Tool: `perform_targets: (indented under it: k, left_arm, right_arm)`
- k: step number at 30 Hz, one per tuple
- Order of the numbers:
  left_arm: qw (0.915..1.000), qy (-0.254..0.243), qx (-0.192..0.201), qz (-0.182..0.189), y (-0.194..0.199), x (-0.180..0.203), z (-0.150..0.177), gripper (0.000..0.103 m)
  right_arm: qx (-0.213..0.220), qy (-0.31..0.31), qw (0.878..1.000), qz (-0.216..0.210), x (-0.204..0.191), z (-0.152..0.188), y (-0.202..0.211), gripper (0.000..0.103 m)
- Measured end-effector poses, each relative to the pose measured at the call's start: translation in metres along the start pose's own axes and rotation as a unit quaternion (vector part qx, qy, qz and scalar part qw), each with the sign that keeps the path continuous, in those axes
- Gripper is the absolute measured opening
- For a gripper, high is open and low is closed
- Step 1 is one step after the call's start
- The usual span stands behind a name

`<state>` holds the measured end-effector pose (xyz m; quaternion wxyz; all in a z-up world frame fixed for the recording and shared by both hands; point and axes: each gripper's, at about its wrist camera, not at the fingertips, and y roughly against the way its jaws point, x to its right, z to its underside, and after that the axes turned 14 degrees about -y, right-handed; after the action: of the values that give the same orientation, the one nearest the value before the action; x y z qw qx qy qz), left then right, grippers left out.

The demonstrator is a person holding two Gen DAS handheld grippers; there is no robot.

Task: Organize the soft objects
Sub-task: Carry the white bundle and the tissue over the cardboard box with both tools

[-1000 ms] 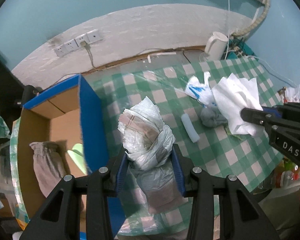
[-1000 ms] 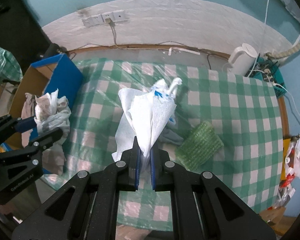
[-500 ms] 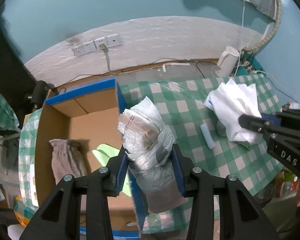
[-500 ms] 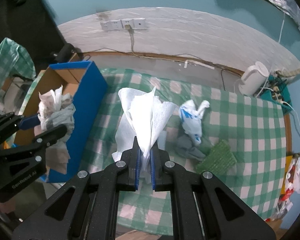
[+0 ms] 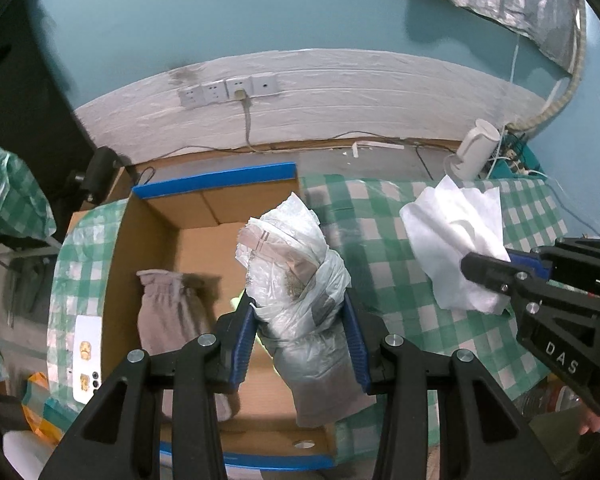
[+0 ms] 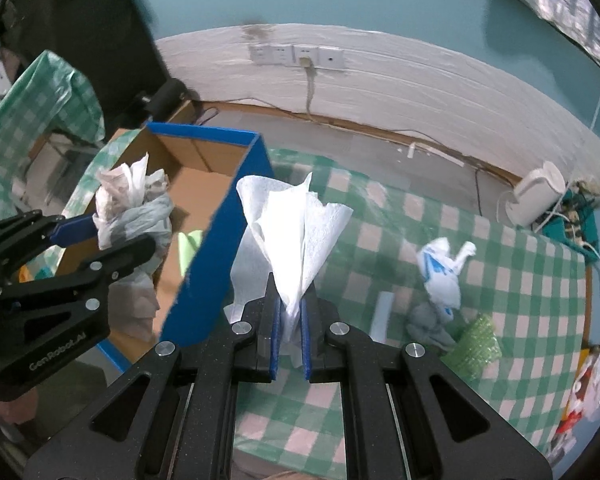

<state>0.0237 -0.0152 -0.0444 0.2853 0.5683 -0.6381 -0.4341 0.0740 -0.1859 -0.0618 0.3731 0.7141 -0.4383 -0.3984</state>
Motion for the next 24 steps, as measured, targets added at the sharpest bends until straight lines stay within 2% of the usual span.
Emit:
perform_targets:
  k: [24]
  left_arm:
    - [0.9962, 0.068, -0.038, -0.040, -0.025, -0.078, 0.040, 0.042]
  right_arm:
    - [-0.039, 0.079, 0.995, -0.038, -0.094, 0.004, -0.042, 0.007]
